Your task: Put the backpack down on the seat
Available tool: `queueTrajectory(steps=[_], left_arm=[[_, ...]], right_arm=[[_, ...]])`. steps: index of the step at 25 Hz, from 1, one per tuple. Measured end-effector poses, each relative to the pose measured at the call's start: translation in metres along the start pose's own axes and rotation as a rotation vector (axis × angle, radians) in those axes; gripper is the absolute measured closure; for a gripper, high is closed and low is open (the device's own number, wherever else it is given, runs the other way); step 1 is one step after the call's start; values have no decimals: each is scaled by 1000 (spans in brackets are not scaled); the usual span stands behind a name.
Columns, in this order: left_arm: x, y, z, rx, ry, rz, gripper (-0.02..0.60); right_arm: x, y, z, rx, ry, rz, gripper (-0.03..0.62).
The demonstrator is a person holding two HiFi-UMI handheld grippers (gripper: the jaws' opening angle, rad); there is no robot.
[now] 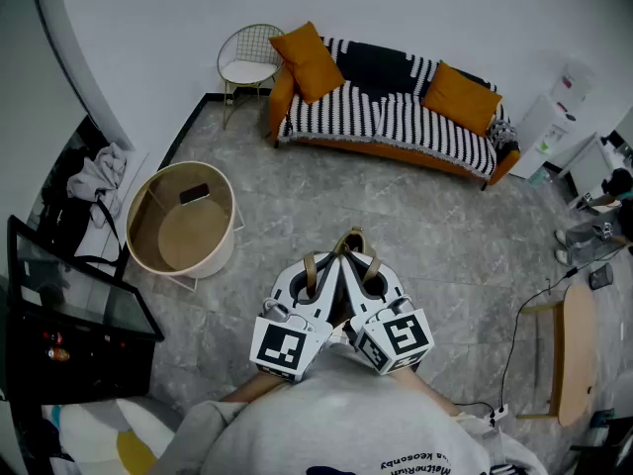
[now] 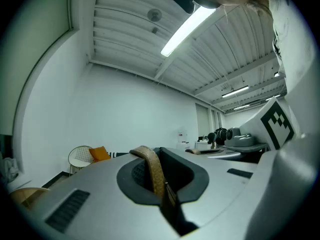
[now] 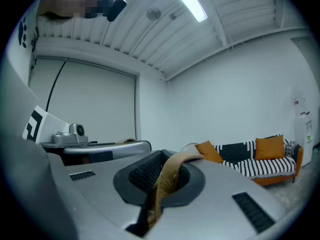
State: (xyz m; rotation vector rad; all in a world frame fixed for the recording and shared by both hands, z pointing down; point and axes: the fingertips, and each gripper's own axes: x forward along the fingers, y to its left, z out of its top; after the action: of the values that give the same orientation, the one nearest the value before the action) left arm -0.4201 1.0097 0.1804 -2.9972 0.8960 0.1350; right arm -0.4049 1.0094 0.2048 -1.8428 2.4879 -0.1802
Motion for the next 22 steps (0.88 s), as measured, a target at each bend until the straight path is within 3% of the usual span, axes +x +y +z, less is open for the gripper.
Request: queueTrajectory(steps=[7, 14, 22], left_arm=[[-9, 31, -4, -24, -3, -10, 563], [10, 60, -12, -58, 4, 5, 563], [81, 97, -28, -61, 33, 14, 563]], right_arm=[[27, 16, -12, 40, 20, -25, 562], [60, 3, -13, 36, 39, -21, 562], [118, -57, -15, 86, 44, 1, 562]])
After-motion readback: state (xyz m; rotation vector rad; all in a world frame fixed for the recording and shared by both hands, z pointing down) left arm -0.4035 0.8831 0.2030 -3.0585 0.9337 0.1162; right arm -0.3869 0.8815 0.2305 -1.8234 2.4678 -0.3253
